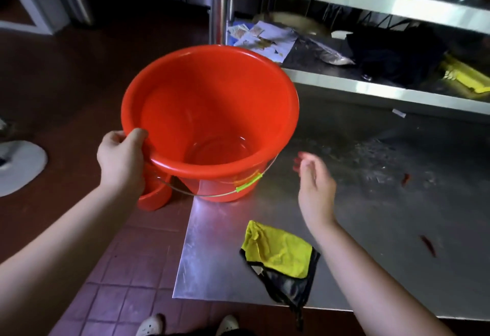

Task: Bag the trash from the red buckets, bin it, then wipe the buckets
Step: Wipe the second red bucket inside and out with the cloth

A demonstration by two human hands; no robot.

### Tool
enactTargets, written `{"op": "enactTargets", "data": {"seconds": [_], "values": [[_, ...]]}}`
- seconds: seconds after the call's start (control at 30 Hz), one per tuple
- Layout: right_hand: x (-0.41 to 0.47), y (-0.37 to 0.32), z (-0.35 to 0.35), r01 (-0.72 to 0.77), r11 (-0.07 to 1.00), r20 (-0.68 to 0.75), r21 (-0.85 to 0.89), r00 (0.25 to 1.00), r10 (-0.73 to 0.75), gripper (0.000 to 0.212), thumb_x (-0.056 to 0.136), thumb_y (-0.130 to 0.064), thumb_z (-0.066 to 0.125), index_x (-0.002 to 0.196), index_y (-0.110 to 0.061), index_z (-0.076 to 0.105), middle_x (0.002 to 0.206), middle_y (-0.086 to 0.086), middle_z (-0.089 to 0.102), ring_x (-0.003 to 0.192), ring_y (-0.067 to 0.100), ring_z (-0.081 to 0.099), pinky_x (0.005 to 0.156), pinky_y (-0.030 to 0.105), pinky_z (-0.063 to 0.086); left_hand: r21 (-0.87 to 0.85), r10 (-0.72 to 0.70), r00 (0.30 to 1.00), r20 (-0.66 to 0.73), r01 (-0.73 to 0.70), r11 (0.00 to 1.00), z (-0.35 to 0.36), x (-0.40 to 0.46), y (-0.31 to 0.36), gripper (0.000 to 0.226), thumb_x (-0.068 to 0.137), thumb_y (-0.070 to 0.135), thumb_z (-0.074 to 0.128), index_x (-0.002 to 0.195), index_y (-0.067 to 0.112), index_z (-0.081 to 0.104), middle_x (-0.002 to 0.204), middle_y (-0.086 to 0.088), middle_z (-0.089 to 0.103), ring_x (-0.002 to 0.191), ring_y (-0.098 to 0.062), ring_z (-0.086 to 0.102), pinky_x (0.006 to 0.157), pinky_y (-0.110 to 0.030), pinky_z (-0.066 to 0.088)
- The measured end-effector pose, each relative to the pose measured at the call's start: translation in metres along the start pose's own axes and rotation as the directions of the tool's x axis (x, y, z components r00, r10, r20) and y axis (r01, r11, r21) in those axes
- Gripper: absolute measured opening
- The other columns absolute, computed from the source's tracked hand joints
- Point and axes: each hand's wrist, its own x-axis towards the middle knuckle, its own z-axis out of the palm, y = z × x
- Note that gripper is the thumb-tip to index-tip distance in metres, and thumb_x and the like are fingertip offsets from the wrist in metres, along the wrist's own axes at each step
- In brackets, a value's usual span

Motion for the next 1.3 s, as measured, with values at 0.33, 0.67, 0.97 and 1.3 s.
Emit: {"op": "enactTargets", "data": {"seconds": [0.33, 0.67, 0.97, 1.3], "values": [[-0.009, -0.095, 0.113, -0.030, 1.000, 0.156, 0.001, 0.987, 0.030, 0.032, 0.075, -0.031, 0.068, 0.106, -0.026, 0.061, 0.085, -0.008, 0.070, 0.079, 0.005, 0.066, 0.074, 0.028, 0.053, -0.031, 0.043, 0.999, -0.010, -0.043, 0.999, -0.130, 0.054, -0.004, 0.023, 0.068, 0.045, 0.063, 0.084, 0.028, 0.059, 0.087, -0.010, 0.063, 0.076, -0.027, 0.060, 0.071, -0.045, 0.051], [-0.105, -0.095, 0.335, -0.273, 0.940, 0.284, -0.204, 0.902, 0.324, 0.044, 0.075, -0.027, 0.072, 0.116, -0.016, 0.059, 0.095, 0.001, 0.068, 0.085, 0.019, 0.066, 0.080, 0.037, 0.054, 0.099, 0.050, 0.998, 0.032, -0.053, 0.994, -0.298, 0.211, -0.060, 0.019, 0.076, 0.026, 0.071, 0.091, 0.030, 0.059, 0.085, 0.005, 0.064, 0.070, -0.007, 0.061, 0.062, -0.024, 0.046], [-0.215, 0.014, 0.425, -0.595, 0.711, 0.240, -0.375, 0.678, 0.694, 0.041, 0.082, -0.010, 0.068, 0.118, -0.007, 0.049, 0.100, 0.007, 0.061, 0.071, 0.022, 0.065, 0.055, 0.039, 0.059, 0.186, -0.256, 0.948, 0.188, 0.222, 0.957, -0.326, 0.281, -0.209, 0.024, 0.081, 0.000, 0.068, 0.092, 0.018, 0.056, 0.084, 0.000, 0.061, 0.073, -0.012, 0.056, 0.066, -0.024, 0.048], [-0.287, 0.216, 0.479, -0.526, 0.575, 0.182, -0.627, 0.619, 0.764, 0.052, 0.089, -0.021, 0.057, 0.137, -0.014, 0.037, 0.132, 0.010, 0.053, 0.108, 0.031, 0.060, 0.085, 0.041, 0.051, 0.305, -0.572, 0.798, 0.189, 0.506, 0.807, -0.287, 0.308, -0.438, 0.031, 0.078, -0.018, 0.058, 0.090, 0.010, 0.055, 0.088, -0.015, 0.060, 0.083, -0.024, 0.055, 0.083, -0.038, 0.045]]}}
